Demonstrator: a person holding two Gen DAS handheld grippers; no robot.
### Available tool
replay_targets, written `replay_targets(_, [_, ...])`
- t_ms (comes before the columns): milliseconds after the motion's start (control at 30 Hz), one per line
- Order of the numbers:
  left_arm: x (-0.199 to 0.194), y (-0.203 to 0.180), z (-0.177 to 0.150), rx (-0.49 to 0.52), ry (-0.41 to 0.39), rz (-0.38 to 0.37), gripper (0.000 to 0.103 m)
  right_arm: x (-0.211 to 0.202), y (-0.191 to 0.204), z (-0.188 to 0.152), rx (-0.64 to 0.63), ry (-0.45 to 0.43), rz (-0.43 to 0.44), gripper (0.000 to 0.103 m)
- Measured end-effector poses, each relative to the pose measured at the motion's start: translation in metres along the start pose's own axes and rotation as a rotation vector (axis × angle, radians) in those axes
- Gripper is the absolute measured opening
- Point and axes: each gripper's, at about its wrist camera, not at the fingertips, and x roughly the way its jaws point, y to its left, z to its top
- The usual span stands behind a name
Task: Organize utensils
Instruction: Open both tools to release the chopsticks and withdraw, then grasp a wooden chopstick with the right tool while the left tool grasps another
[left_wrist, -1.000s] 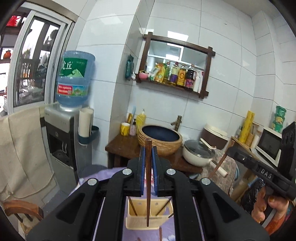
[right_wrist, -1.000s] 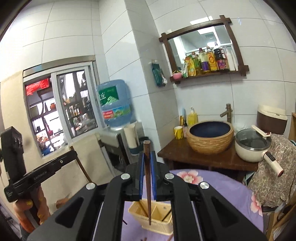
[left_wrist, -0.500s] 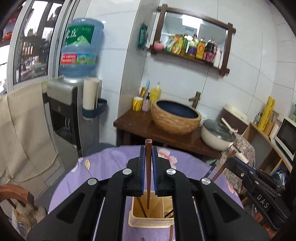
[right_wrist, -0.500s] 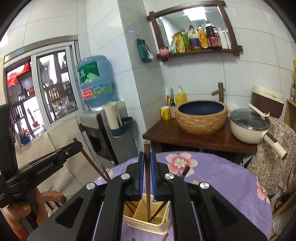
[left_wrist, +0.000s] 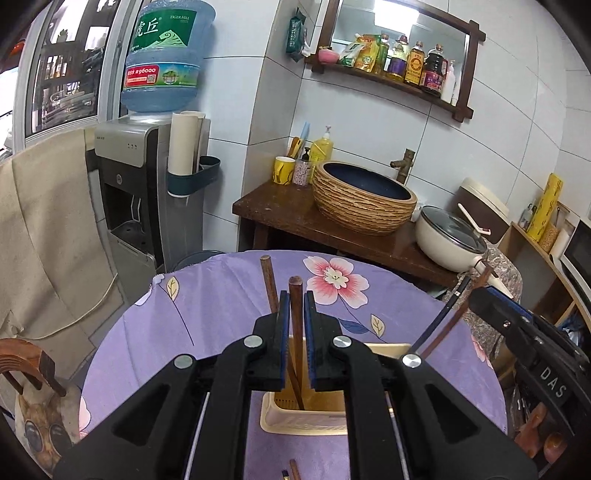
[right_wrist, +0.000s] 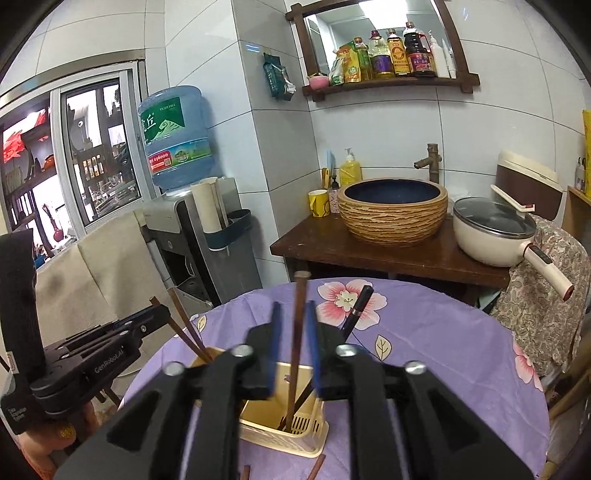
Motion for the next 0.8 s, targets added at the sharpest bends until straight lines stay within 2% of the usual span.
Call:
replay_targets(33, [-0.003, 0.000, 0.000, 0.007, -0.001, -0.003, 0.015, -0.004, -0.001, -0.001, 0.005, -0.014, 0.000, 0.053])
replay_targets(67, [-0.007, 0.000, -0.001, 0.011, -0.005, -0.006, 0.032, -0.007, -0.002, -0.001, 0.002, -0.025, 0.000, 0.053])
replay_targets(100, [-0.014, 0.001, -0.003, 0.005, -0.020, -0.013, 0.057, -0.011, -0.001, -0.002, -0.007, -0.031, -0.003, 0.053])
replay_targets(167, [-0.033, 0.006, -0.011, -0.024, -0.078, -0.041, 0.078, -0.020, -0.001, -0.007, -0.027, -0.048, -0.017, 0.053])
replay_targets(233, [-0.049, 0.009, -0.020, -0.026, -0.113, -0.042, 0.083, -0.033, 0.000, -0.016, -0.047, -0.071, -0.021, 0.054])
replay_targets(300, [-0.065, 0.011, -0.033, -0.002, -0.127, -0.046, 0.093, -0.047, 0.003, -0.029, -0.075, -0.089, -0.031, 0.059])
replay_targets(367, [-0.074, 0.015, -0.048, 0.008, -0.125, -0.045, 0.096, -0.056, 0.004, -0.047, -0.103, -0.081, -0.038, 0.062])
replay_targets(467, [-0.078, 0.023, -0.078, 0.020, -0.068, -0.033, 0.097, -0.056, 0.002, -0.076, -0.119, -0.014, -0.063, 0.062])
replay_targets(667, [-0.062, 0.037, -0.147, 0.021, 0.093, 0.041, 0.097, -0.041, -0.004, -0.141, -0.095, 0.148, -0.092, 0.062])
replay_targets(800, [-0.050, 0.035, -0.189, 0.060, 0.182, 0.049, 0.097, -0.030, -0.006, -0.176, -0.076, 0.234, -0.100, 0.062])
